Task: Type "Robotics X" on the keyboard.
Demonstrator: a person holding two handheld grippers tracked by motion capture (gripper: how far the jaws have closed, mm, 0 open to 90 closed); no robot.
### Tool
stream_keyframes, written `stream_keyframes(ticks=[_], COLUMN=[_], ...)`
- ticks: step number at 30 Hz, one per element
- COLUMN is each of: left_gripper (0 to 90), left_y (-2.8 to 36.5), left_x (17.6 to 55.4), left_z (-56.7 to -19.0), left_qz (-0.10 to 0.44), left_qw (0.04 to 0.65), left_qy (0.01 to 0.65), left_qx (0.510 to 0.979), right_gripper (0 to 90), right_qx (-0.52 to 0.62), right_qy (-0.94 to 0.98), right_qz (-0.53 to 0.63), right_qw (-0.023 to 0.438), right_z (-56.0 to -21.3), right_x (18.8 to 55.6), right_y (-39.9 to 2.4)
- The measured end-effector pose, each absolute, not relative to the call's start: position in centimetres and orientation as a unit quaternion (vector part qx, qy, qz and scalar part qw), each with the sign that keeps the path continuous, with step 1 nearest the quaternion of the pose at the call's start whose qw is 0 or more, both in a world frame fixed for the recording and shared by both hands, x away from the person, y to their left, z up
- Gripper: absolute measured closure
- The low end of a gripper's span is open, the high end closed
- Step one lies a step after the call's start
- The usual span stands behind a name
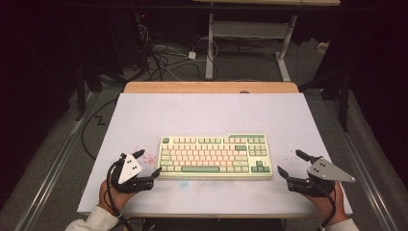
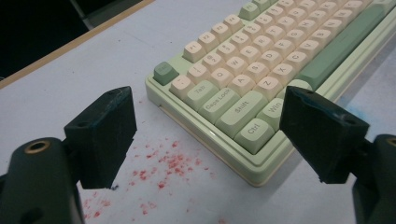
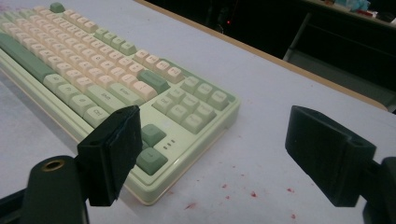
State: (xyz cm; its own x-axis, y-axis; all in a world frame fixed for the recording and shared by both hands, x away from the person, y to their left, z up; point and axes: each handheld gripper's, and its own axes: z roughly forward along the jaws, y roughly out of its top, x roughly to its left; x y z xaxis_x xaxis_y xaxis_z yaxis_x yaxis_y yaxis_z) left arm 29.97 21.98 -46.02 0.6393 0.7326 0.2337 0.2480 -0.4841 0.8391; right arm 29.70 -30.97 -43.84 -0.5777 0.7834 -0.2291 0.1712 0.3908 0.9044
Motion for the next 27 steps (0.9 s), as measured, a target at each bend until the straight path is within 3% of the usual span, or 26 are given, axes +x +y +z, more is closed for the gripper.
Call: stream_keyframes(ticks=[27], left_gripper=[17.7], left_y=[21.7], left_x=[29.8], left_z=[-46.0], left_qz=[0.287], left_qw=[0.407], left_qy=[0.292], left_qx=[0.817], right_gripper=[25.9], right_qx=[0.297], right_qy=[0.761], right_qz=[0.474], right_qw=[0.33], right_z=[-42.2], right_x=[29.8], right_y=[-30.0])
